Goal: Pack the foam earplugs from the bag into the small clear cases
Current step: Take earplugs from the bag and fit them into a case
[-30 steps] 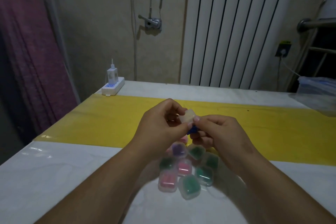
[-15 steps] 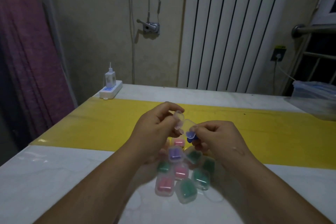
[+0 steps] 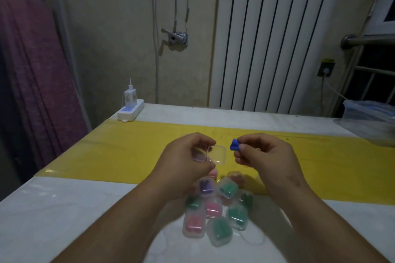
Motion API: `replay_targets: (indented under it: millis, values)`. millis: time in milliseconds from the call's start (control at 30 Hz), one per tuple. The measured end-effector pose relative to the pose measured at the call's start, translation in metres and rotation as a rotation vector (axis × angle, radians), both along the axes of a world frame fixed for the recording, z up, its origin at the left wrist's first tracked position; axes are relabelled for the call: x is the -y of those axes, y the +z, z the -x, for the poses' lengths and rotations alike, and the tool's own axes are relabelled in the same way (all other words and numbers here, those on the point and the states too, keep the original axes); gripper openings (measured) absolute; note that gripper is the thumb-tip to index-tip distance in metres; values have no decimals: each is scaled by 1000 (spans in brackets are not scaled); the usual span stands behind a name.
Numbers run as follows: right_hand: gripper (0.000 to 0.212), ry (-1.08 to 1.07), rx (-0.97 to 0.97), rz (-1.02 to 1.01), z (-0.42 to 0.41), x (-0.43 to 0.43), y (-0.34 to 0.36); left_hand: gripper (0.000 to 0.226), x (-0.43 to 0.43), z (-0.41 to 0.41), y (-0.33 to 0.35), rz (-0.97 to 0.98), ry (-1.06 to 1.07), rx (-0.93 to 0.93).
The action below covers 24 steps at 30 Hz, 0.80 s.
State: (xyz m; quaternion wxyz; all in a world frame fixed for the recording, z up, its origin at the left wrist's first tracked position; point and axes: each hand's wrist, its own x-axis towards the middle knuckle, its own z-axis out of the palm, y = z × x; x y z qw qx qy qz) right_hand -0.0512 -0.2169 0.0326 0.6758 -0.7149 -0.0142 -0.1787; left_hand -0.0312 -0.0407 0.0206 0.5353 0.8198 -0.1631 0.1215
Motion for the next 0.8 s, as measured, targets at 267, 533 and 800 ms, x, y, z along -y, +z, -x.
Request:
replay_targets:
  millis: [267,533,800]
  values:
    - [20,-34,91,302,3,-10,-10,42,0,0,-2,-17,14,-8]
    - [15,-12,116,342,0,-11,-14,40,0,-2,-3,-22,15,-14]
    - [21,-111,221,632,-1,-14,-19,37,0,-2,-3,49,-6,-51]
